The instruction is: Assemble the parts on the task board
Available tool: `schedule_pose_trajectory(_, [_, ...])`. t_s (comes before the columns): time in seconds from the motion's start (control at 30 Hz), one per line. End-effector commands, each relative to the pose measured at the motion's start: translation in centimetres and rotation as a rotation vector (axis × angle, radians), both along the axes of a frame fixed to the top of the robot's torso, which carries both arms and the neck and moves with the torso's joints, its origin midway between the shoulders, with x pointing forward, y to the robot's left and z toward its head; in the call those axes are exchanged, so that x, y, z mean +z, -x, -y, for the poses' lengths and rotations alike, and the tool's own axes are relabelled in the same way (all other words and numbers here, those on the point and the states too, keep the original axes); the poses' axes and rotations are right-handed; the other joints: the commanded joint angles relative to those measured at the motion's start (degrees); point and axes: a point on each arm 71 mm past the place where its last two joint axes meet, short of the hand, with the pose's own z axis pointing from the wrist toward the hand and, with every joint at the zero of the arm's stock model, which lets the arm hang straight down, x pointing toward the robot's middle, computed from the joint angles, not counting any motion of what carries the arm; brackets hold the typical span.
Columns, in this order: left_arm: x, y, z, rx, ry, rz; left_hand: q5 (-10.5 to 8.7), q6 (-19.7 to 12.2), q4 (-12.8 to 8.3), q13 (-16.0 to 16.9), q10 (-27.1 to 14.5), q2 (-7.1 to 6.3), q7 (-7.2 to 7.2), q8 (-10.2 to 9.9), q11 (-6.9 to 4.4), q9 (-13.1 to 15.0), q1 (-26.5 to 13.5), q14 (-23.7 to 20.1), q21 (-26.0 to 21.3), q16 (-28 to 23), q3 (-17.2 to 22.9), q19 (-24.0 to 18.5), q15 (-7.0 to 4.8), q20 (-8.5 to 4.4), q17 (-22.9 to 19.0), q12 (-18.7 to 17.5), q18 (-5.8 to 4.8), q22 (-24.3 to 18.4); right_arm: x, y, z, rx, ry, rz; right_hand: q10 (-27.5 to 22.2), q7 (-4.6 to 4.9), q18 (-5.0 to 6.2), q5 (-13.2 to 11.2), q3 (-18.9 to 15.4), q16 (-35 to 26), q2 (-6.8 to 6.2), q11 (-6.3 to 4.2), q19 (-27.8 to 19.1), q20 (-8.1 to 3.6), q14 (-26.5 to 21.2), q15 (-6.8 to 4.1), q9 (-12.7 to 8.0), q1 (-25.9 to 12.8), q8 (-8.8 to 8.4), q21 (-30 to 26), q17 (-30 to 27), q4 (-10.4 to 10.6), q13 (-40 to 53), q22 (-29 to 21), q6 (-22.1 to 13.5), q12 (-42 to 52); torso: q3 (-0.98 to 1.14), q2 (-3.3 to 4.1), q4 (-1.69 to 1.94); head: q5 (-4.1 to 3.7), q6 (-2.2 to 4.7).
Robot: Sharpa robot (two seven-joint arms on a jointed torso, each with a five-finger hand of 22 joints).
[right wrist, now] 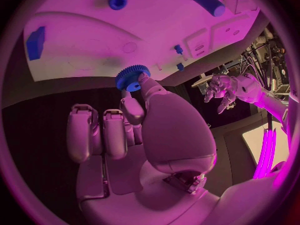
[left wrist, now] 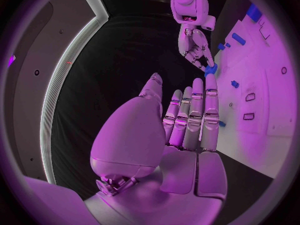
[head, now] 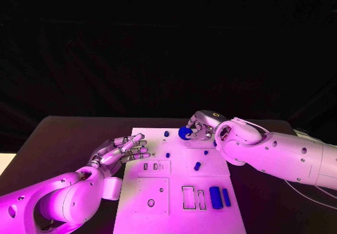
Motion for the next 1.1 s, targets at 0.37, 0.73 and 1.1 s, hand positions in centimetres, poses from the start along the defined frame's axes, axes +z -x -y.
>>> schedule_pose_trajectory(0.37, [0.1,0.1,0.3,-0.023,0.015,0.002,-0.12,-0.17,-0.36,-0.03,-0.3,0.51,0.17,-0.39,0.26,-0.07,-0.28,-0.13,0.0,-0.37,-0.01,0.26,0.3,0.1,0.05,-0.19,0.9,0.0,-0.6,-0.1,-4.6,0.091,0.015,-0.023,-0.12,-0.18,-0.75,0.47,0.52,-0.06,0.35,-0.08,0.31,-0.16,3.39,-0.35,0.1,0.14,0.09,0.25,1.56,-0.03,-0.16,0.06,0.59,-0.45,0.0,0.09,0.0,0.32,-0.06])
schedule_pose_trajectory(0.73, [0.2,0.2,0.4,-0.03,0.017,0.001,-0.12,-0.17,-0.36,-0.03,-0.3,0.51,0.17,-0.39,0.26,-0.07,-0.28,-0.13,0.0,-0.37,-0.01,0.26,0.3,0.1,0.05,-0.19,0.9,0.0,-2.0,-0.5,-6.7,0.117,0.019,-0.061,-0.31,-0.09,-0.73,0.62,0.79,-0.22,0.14,-0.02,0.25,-0.17,3.33,-0.33,0.06,0.04,-0.07,0.22,1.3,-0.05,-0.34,-0.03,0.42,-0.85,0.03,0.11,0.02,0.58,-0.38])
schedule_pose_trajectory(1.1, [0.2,0.2,0.5,-0.033,0.017,-0.001,-0.12,-0.17,-0.36,-0.03,-0.3,0.51,0.17,-0.39,0.26,-0.07,-0.28,-0.13,0.0,-0.37,-0.01,0.26,0.3,0.1,0.05,-0.19,0.9,0.0,-2.4,-1.0,-7.2,0.104,0.028,-0.063,-1.35,0.3,-0.66,0.62,1.21,-0.67,-0.73,0.3,-0.06,-0.03,3.16,-0.1,-0.15,-0.78,-0.73,0.03,0.61,0.2,-1.64,-0.42,-0.39,-3.01,0.05,0.09,-0.08,0.78,-0.53])
